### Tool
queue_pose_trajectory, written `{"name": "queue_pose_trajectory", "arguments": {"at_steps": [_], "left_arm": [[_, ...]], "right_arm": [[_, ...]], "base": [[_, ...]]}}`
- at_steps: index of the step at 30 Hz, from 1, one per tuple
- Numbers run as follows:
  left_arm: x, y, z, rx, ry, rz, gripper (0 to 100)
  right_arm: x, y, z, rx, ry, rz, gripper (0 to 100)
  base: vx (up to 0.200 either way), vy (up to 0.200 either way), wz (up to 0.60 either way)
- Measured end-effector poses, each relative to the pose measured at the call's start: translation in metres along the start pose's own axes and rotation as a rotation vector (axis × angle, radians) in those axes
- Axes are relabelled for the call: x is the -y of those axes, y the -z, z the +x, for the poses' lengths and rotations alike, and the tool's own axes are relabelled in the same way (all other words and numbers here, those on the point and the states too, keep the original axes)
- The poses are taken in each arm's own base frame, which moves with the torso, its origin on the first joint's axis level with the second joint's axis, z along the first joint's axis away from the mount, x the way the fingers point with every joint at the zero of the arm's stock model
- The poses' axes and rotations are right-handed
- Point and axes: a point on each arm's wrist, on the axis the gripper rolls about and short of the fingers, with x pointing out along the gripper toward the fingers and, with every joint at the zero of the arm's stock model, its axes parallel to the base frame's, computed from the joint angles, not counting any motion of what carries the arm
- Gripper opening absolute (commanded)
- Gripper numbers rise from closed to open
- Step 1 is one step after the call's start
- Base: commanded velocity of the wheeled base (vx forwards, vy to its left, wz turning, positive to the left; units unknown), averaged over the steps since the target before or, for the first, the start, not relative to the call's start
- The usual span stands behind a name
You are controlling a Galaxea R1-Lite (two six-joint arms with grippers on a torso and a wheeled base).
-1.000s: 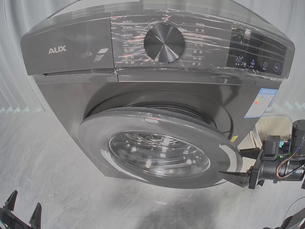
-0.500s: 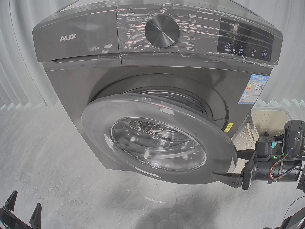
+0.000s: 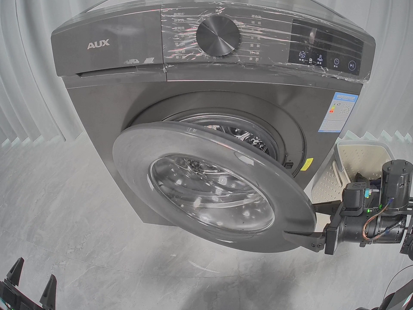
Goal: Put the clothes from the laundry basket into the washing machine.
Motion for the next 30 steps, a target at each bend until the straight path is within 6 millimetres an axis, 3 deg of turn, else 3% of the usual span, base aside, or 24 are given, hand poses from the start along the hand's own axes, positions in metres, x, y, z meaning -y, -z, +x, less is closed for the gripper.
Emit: {"name": "queue_pose_trajectory", "arguments": {"at_steps": [13, 19, 30], "left_arm": [[0.0, 0.0, 0.0, 0.0, 0.0, 0.0, 100], [0.0, 0.0, 0.0, 0.0, 0.0, -0.003, 100], [0.0, 0.0, 0.0, 0.0, 0.0, 0.0, 100]], "right_arm": [[-0.01, 0.013, 0.002, -0.035, -0.051, -0.013, 100], [-0.007, 0.006, 0.003, 0.016, -0.037, -0.02, 100], [-0.011, 0.009, 0.022, 0.005, -0.069, -0.027, 100]], "base": [[0.0, 0.0, 0.0], [-0.2, 0.0, 0.0], [0.0, 0.0, 0.0]]}}
